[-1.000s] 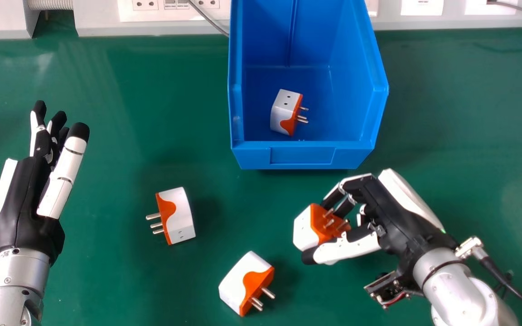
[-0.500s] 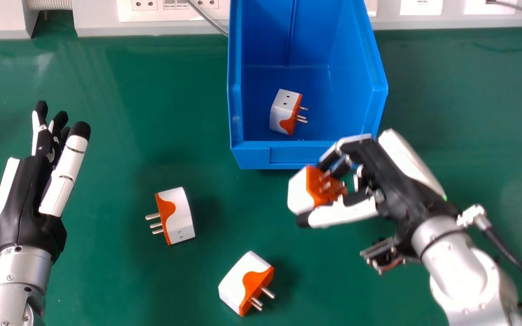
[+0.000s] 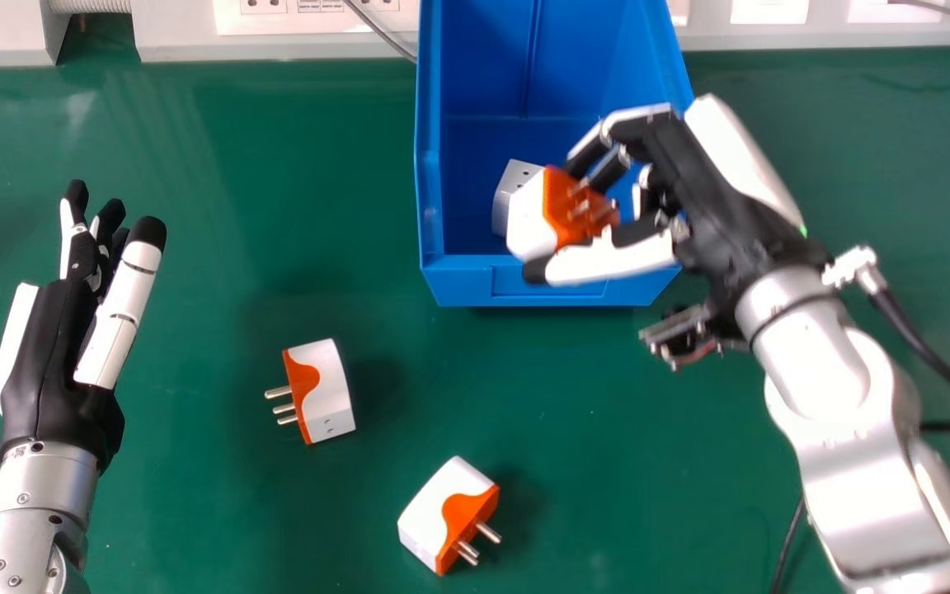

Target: Pick all objects and put in blue box

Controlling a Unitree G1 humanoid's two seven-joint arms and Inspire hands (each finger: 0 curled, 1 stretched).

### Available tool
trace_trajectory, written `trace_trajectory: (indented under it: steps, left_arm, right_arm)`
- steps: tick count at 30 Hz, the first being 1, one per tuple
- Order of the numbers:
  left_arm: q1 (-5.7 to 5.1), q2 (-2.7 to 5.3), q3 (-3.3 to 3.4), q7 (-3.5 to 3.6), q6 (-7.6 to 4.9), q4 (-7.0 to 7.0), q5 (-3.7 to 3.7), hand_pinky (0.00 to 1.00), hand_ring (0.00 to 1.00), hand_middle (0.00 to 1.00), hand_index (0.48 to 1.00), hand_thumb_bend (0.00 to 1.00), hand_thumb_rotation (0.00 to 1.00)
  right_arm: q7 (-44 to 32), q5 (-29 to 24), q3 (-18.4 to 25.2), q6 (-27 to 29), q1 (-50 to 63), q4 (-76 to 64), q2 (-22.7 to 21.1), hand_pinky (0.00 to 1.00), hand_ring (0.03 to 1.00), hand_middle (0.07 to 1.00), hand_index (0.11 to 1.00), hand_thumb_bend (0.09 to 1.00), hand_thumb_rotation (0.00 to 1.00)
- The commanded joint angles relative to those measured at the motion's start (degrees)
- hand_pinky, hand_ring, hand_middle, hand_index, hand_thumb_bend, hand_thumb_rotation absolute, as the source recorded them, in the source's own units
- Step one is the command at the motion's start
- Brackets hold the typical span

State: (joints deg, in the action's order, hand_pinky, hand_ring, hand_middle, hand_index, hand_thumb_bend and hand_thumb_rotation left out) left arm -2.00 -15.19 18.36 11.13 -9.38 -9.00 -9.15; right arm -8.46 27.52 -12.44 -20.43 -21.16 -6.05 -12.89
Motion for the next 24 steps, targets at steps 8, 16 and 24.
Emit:
trace_trajectory:
  steps: [8,16,24]
  left_arm:
    - [0.86,-0.43,-0.11,0.03,-1.41,-0.46,-0.09,1.0,1.0,1.0,1.0,0.55,0.75]
    - [0.32,-0.35,-0.3,-0.14,-1.64,-0.33,0.25,1.0,1.0,1.0,1.0,0.55,0.75]
    - [-0.11,-0.2,-0.5,-0.07,-2.65,-0.57,0.22,1.0,1.0,1.0,1.0,0.56,0.75]
  right_arm:
    - [6.41,1.32,-0.15,-1.36,-19.27,19.58,3.9,0.01,0.041,0.093,0.469,0.482,0.13]
    - [10.38,0.55,-0.86,-0.18,-30.37,36.5,6.05,0.01,0.045,0.101,0.469,0.482,0.13]
    - [14.76,0.78,-2.29,2.73,-39.84,54.54,7.36,0.01,0.047,0.104,0.469,0.483,0.13]
